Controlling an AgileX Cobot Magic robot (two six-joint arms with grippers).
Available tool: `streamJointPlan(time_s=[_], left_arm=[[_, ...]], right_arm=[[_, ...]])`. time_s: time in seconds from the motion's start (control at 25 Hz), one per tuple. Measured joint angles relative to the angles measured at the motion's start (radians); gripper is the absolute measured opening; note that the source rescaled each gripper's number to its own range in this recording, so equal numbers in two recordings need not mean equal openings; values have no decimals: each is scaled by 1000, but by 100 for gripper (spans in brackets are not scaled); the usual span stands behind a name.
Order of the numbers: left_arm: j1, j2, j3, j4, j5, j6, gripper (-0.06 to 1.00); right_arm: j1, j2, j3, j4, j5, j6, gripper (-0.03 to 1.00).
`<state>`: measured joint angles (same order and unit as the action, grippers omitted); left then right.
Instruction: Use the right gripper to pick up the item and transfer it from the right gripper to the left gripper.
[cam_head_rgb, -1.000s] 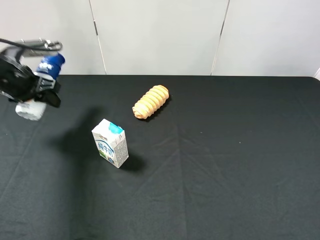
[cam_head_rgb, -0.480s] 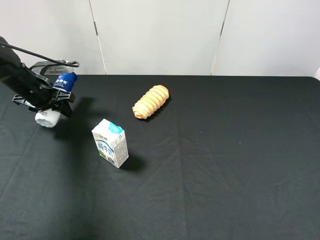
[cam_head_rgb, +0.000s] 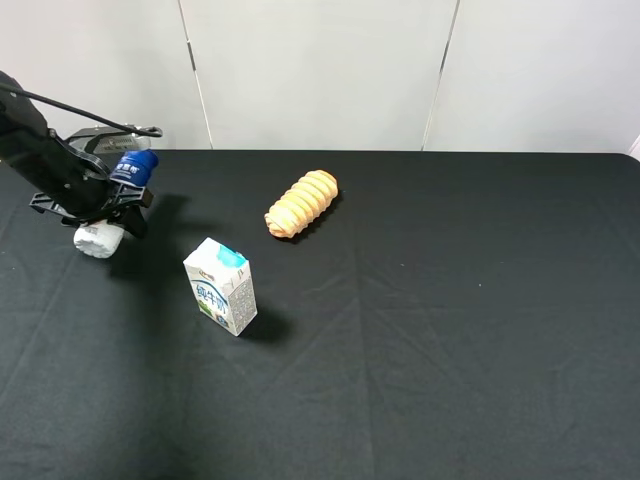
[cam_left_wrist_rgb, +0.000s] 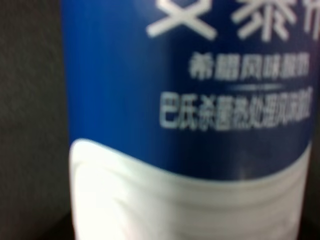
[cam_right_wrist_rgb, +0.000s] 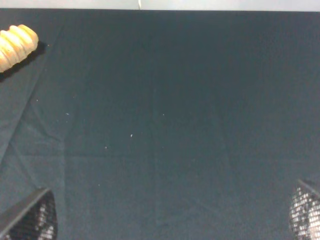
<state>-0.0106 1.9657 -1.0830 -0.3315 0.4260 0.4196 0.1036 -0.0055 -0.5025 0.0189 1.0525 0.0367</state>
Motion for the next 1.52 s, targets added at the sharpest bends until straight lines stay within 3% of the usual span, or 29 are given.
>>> streamJointPlan(time_s=[0.04,0.12,0.2,0.28,0.68,0.92,1.04,1.2,1.36,1.52], left_arm=[[0,0,0,0,7,8,18],[0,0,-3,-1,12,35,64],[0,0,-4,-1,12,55,85],[0,0,-4,-1,13,76,94],[0,0,-6,-5,20,87,100],[0,-24,-91,-4,183,81,100],[0,-67,-147,5,258,43,100],[0,-147,-209,76,336,-45,100],[0,-252,-225,157,387,-135,100],[0,-377,-225,177,451,-195,100]], right_arm=[[0,0,0,0,0,0,100],[0,0,0,0,0,0,100],[0,0,0,0,0,0,100],[0,0,0,0,0,0,100],[0,0,0,0,1,0,100],[0,0,0,0,1,0,100],[0,0,0,0,1,0,100],[0,0,0,0,1,0,100],[0,0,0,0,1,0,100],[0,0,0,0,1,0,100]])
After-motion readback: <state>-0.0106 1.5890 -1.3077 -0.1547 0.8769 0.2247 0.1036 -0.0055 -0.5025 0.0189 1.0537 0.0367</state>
